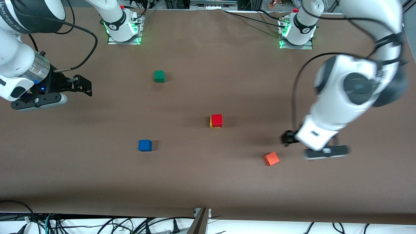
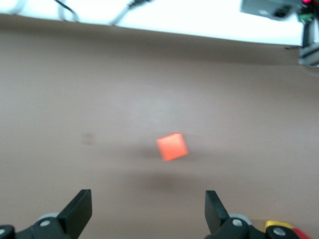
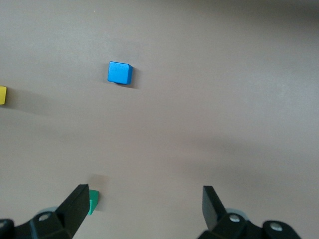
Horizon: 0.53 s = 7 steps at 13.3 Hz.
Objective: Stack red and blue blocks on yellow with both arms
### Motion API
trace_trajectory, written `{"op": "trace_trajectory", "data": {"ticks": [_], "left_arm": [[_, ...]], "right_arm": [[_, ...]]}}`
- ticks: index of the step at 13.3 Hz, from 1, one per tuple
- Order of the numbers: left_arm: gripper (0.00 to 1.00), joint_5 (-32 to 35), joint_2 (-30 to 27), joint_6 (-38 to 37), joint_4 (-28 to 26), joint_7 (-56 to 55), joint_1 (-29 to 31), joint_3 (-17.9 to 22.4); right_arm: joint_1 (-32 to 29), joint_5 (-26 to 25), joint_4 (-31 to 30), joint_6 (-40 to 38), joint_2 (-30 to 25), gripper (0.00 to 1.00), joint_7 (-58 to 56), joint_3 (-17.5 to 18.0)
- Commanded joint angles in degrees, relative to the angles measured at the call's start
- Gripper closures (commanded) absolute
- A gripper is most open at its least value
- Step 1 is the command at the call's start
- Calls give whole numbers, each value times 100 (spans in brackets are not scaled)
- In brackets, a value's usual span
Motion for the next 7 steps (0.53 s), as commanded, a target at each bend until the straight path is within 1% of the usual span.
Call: {"op": "trace_trajectory", "data": {"ticks": [1,2,4,5,7], "left_arm": [[0,25,-473,-321,-159,609,636,-113],[0,-9,-570,-427,-159,802,848,-131],[0,-333,-815,-839,-159,980,1095,-87],[0,-361,-1113,-1119,-177,980,1122,-52],[0,-370,-1527,-1603,-422,1120,1175,176]], "right_arm": [[-34,54,43,-28,-18,0,17,34],[-34,45,43,-28,-18,0,17,34],[-34,54,52,-28,-18,0,17,34],[-34,54,52,-28,-18,0,17,34],[-34,54,43,-28,-18,0,17,25]]}}
